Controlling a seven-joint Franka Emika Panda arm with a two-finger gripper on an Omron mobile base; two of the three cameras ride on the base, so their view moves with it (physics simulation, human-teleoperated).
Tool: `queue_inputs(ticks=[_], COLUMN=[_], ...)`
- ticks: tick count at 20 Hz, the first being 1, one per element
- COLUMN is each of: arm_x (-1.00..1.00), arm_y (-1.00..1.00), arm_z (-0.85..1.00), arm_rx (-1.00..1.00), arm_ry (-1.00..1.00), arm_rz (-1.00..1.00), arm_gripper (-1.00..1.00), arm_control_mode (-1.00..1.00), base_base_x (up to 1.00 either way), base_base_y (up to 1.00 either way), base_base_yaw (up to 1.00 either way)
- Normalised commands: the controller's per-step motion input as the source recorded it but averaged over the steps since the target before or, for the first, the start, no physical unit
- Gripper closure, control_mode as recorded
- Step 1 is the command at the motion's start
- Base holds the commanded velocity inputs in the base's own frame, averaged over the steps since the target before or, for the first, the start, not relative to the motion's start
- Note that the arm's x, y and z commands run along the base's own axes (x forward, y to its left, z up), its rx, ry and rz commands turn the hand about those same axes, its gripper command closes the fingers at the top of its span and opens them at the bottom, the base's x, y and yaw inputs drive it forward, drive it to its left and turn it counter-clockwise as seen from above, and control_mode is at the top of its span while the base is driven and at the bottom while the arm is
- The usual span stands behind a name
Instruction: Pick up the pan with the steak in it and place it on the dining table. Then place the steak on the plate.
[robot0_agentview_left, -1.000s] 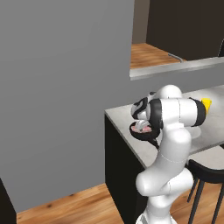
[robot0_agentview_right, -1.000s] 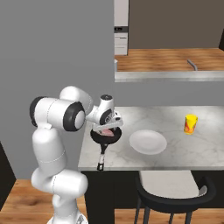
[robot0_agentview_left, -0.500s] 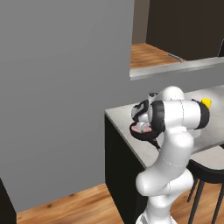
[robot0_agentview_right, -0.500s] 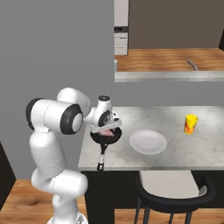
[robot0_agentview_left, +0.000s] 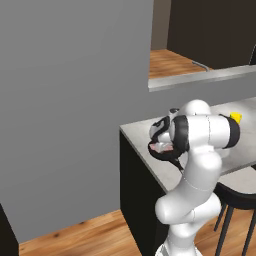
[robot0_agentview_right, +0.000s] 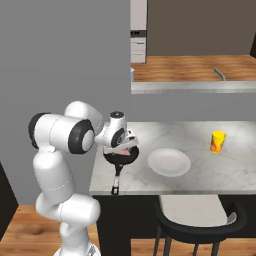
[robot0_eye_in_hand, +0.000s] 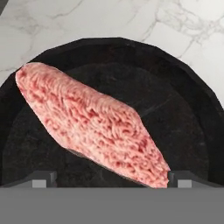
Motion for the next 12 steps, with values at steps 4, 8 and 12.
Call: queue_inputs(ticks=[4,8,12], arm_x=[0.37,0.33,0.07], arm_y=[0.02,0.0,0.0], arm_z=[-0.01,0.0,-0.06], arm_rx=[0.0,0.0,0.0], arm_ry=[0.0,0.0,0.0], arm_rz=[0.0,0.0,0.0], arm_gripper=[-1.0,-1.0,-1.0], arm_control_mode=[-1.0,-1.0,-1.0], base_base_x=[0.0,0.0,0.0], base_base_y=[0.0,0.0,0.0], base_base_yaw=[0.0,0.0,0.0])
